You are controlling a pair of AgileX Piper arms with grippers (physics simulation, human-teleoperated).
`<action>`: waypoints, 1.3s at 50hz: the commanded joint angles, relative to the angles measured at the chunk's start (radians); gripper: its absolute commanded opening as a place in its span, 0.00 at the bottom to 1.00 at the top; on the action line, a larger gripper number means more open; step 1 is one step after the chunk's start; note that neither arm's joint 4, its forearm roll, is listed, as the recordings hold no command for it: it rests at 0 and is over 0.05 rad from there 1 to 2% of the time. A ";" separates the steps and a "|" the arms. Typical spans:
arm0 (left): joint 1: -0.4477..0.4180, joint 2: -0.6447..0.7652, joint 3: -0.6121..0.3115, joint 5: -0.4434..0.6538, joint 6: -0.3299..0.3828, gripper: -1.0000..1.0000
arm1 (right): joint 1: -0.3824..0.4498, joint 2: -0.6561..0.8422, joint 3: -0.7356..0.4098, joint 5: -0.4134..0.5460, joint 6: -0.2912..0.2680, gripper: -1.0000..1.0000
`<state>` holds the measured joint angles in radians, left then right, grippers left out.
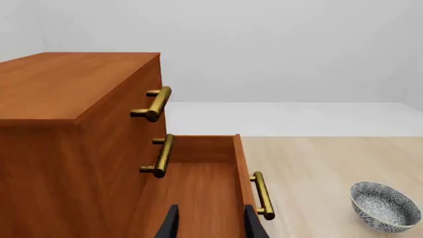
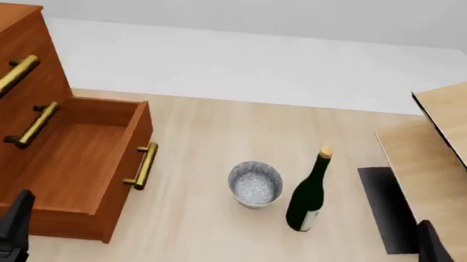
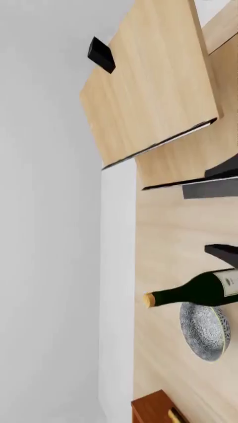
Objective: Put the wine bottle in the bottom drawer of the cabinet.
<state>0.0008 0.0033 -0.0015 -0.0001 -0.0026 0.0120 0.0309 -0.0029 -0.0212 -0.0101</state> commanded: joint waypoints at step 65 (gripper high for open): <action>-0.227 1.060 -0.925 0.516 -0.139 1.00 | 0.008 -0.022 0.000 0.031 -0.005 1.00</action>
<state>-0.1875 0.9662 -0.9132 0.4734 -0.1084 0.0194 0.0104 -0.0031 0.0090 -0.0085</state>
